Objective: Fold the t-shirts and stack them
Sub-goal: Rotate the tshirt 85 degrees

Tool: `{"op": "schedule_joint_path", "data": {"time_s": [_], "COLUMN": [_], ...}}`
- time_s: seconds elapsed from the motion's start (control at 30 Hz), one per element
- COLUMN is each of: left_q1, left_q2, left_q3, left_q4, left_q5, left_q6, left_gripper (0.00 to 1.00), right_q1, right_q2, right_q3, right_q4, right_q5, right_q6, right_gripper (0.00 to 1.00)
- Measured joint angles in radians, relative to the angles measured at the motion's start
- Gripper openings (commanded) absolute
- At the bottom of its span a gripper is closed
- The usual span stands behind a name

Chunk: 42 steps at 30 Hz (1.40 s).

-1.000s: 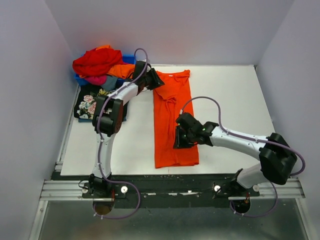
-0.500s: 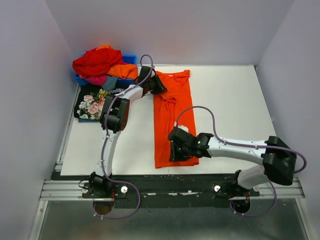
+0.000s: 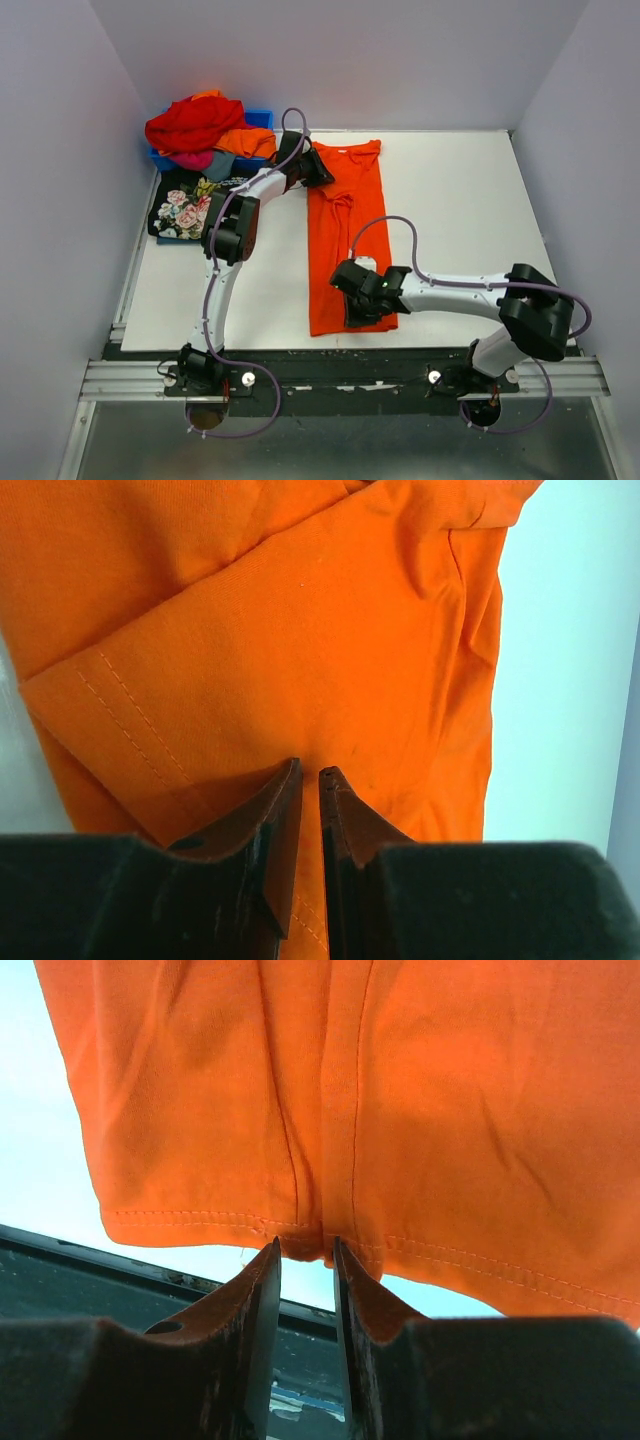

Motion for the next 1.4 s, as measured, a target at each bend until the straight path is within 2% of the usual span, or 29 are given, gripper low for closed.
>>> {"op": "schedule_joint_path", "data": {"time_s": [0.27, 0.37, 0.77, 0.87, 0.97, 1.03, 1.4], "left_q1": [0.000, 0.000, 0.000, 0.000, 0.001, 0.001, 0.003], "left_q2": [0.000, 0.000, 0.011, 0.012, 0.015, 0.015, 0.026], "left_q3": [0.011, 0.013, 0.031, 0.035, 0.044, 0.045, 0.065], "left_q4": [-0.019, -0.023, -0.033, -0.037, -0.045, -0.047, -0.064], "left_q5": [0.000, 0.000, 0.001, 0.001, 0.001, 0.001, 0.004], "left_q6": [0.011, 0.011, 0.015, 0.016, 0.020, 0.023, 0.030], "left_gripper": [0.30, 0.30, 0.30, 0.30, 0.30, 0.30, 0.30], "right_q1": [0.006, 0.009, 0.019, 0.019, 0.020, 0.024, 0.079], "right_q2": [0.024, 0.042, 0.105, 0.100, 0.099, 0.099, 0.057], "right_q3": [0.038, 0.071, 0.101, 0.090, 0.081, 0.081, 0.084], "right_q4": [-0.015, -0.036, -0.074, -0.075, -0.075, -0.075, -0.112], "right_q5": [0.011, 0.023, 0.040, 0.042, 0.042, 0.042, 0.061], "right_q6": [-0.002, -0.008, -0.003, -0.002, 0.000, 0.004, 0.053], "right_gripper": [0.34, 0.30, 0.31, 0.26, 0.15, 0.11, 0.03]}}
